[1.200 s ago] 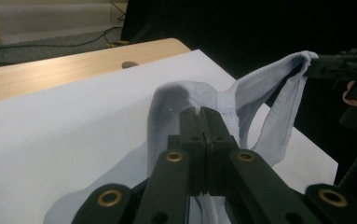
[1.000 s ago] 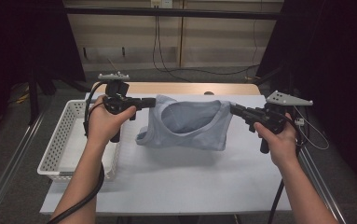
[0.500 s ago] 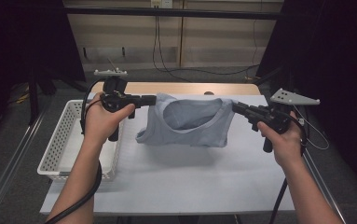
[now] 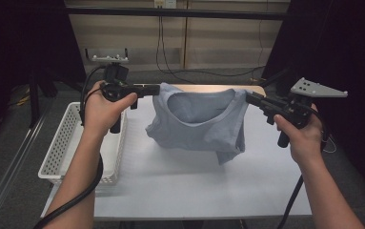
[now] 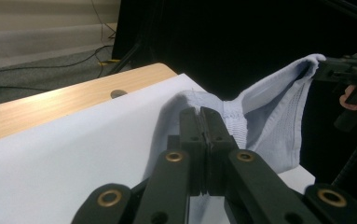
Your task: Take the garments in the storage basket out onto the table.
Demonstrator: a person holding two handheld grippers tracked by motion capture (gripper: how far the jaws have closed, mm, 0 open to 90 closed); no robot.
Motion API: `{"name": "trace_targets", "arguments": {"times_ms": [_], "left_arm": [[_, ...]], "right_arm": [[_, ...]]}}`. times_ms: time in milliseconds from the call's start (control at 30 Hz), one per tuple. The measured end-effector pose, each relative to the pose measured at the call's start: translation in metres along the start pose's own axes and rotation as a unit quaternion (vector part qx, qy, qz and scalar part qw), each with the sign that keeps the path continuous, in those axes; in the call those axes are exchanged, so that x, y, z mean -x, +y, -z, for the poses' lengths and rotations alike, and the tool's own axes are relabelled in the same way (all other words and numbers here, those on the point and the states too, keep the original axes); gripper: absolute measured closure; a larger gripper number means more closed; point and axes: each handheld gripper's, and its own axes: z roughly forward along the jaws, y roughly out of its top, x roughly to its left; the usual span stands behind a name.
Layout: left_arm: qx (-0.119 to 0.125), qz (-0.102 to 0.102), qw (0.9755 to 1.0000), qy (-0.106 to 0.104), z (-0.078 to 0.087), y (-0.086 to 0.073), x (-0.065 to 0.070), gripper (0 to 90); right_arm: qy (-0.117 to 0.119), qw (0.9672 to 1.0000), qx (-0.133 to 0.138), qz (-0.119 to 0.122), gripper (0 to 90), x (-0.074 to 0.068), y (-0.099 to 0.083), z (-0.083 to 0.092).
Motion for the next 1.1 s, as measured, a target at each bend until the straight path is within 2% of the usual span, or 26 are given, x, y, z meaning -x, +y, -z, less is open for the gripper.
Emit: {"name": "trace_targets", "arguments": {"times_ms": [167,233,467,567,767,967,1067,1100], "left_arm": [[-0.011,0.01,0.9999,0.003,-0.016,-0.003,-0.007,89.2],[-0.018,0.008,0.9998,0.005,-0.021,-0.003,-0.01,89.2],[-0.025,0.018,0.9995,0.005,-0.038,-0.005,-0.02,89.1],[-0.026,0.028,0.9993,0.005,-0.043,-0.006,-0.024,89.2],[-0.034,0.031,0.9989,0.011,-0.051,-0.003,-0.036,89.1],[-0.037,0.036,0.9986,0.014,-0.064,0.006,-0.049,89.1],[-0.039,0.042,0.9982,0.019,-0.075,0.012,-0.058,89.1],[-0.039,0.043,0.9981,0.02,-0.078,0.014,-0.061,89.1]], "right_arm": [[-0.015,0.9996,-0.009,-0.023,87.9,0.017,-0.019,-0.004],[-0.02,0.9992,-0.014,-0.031,88.0,0.021,-0.025,-0.005],[-0.032,0.9983,-0.033,-0.035,87.9,0.035,-0.04,-0.012],[-0.033,0.9981,-0.036,-0.037,87.9,0.038,-0.043,-0.013],[-0.039,0.9975,-0.046,-0.035,87.9,0.045,-0.046,-0.02],[-0.057,0.9962,-0.053,-0.038,88.0,0.058,-0.045,-0.037],[-0.083,0.9939,-0.057,-0.046,88.0,0.071,-0.043,-0.055],[-0.093,0.9929,-0.063,-0.039,88.1,0.074,-0.042,-0.062]]}}
